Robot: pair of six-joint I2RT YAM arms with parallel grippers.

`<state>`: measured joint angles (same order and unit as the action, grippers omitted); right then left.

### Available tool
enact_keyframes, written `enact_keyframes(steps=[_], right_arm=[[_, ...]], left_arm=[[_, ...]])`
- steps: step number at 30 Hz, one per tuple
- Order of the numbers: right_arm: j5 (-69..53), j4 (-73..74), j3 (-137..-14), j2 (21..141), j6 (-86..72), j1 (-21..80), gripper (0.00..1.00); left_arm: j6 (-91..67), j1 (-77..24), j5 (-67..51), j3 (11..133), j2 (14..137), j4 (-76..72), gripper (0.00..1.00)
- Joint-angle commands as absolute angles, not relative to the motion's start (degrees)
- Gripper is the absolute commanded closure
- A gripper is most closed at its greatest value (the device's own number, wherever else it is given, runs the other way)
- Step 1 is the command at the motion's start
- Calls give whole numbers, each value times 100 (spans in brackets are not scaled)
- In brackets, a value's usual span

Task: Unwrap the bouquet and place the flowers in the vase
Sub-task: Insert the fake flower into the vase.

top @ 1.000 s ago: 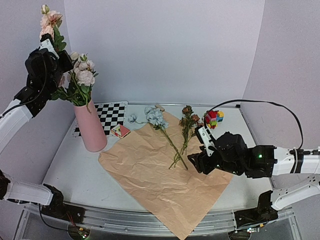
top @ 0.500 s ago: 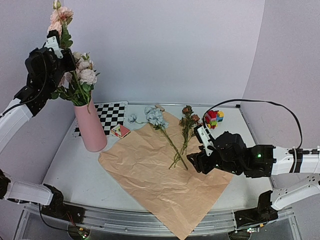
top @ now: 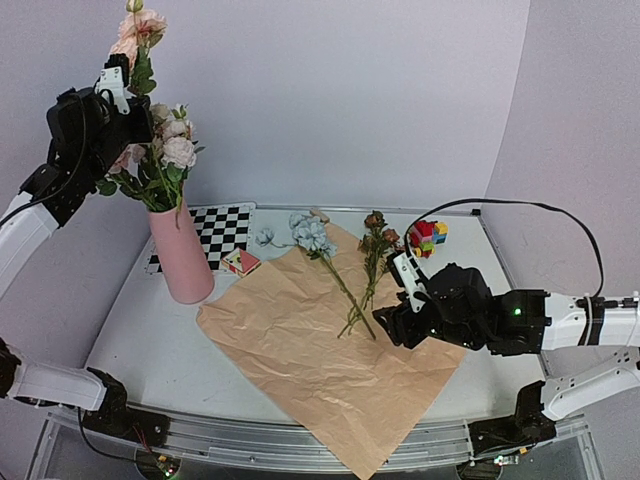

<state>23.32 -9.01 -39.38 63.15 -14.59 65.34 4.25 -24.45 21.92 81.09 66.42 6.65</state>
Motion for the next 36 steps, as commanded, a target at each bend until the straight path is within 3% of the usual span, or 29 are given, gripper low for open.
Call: enact_keyframes(steps=[1,13,26,36], right_arm=[[2357,-1020,-4219,6358,-1431,6555,35],[2339,-1028,-4184,6265,-1441,6553,35],[2340,-1027,-4192,6237,-1448,6560,35],[2315,-1024,-4219,6250,-1424,6556,35]], left_arm=[[522,-2446,2023,7836,6541,1204,100],[189,-2444,1779,7288,6611,1205,100],[303,-2444,1856,9403,7079,2150,100],[52,-2448,1686,8782,6773,2351,100]])
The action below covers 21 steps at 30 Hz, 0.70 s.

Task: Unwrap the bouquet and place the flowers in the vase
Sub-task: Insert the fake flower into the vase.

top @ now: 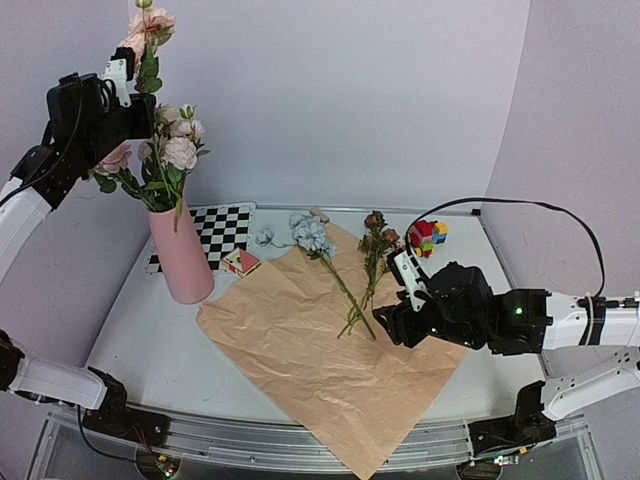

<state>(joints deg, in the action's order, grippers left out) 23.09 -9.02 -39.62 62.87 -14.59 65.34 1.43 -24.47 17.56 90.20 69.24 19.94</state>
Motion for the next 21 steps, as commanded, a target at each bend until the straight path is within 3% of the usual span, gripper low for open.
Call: enact_keyframes(steps=[1,15,21], right_arm=[[2313,-1027,-4216,6245,-1419,6553,35],[2279,-1028,-4184,6228,-1490,6549,35],[2244,-1037,-4168,6238,-1515,6552,35]], left_arm=[[51,-2446,1717,8788,6766,2353,100],[554,-2444,2082,10314,7206,2732,100],[324,-2445,1981,9898,7080,2782,100]])
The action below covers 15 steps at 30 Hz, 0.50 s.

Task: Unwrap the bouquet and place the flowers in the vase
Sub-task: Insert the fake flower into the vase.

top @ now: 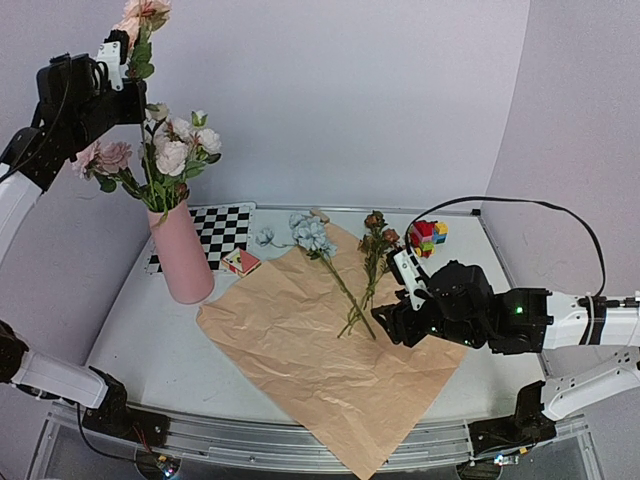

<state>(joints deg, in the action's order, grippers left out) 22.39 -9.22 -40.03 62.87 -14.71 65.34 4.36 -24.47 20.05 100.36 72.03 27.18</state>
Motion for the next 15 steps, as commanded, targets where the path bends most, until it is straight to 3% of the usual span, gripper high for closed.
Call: enact_keyframes(steps=[1,15], right_arm=[[2242,-1037,-4166,6228,-1512,6556,35],[2276,-1038,-4025,6011,-1547,6550,35]], left_arm=[[307,-2450,1984,9786,7054,2773,100],[-263,-2444,1997,8054,6449,2031,100]])
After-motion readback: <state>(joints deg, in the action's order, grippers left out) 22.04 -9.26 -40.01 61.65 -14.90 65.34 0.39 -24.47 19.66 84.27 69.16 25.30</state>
